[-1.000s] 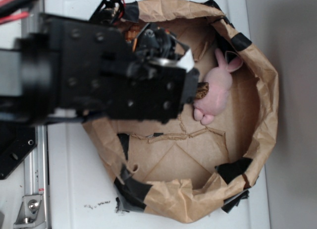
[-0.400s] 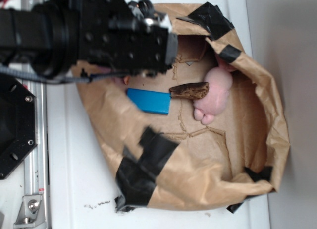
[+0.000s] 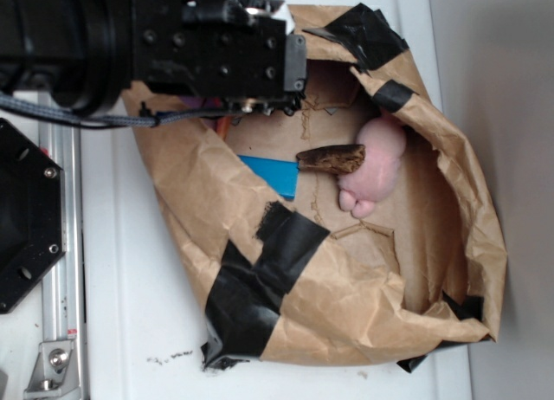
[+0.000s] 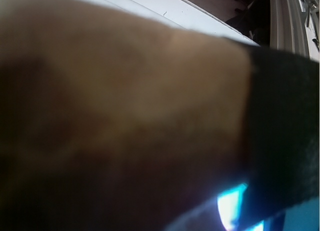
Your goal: Grab the shell.
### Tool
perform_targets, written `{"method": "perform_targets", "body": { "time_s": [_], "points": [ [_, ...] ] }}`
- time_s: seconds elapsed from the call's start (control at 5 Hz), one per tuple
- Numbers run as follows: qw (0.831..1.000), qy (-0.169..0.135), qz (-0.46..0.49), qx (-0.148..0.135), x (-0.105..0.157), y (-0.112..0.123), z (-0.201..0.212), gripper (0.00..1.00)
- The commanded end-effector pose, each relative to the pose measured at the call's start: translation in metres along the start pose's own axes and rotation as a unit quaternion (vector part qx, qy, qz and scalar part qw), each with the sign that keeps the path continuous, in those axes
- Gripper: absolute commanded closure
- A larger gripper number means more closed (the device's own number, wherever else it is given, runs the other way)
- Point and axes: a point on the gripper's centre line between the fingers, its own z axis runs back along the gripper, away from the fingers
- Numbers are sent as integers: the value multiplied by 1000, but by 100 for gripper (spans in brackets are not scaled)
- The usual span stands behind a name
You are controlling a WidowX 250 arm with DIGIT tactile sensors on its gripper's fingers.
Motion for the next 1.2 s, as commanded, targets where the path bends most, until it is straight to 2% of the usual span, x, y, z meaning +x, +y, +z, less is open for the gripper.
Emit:
{"method": "perform_targets", "body": {
  "time_s": [0.0, 0.4, 0.6, 0.8, 1.0],
  "points": [
    [998, -3, 34, -49, 1, 16, 27, 0],
    [994, 6, 70, -85, -6, -5, 62, 0],
    [991, 8, 83, -101, -4, -17, 52, 0],
    [992, 4, 93, -90, 1, -30, 43, 0],
    [990, 2, 105, -92, 2, -39, 39, 0]
  ]
}}
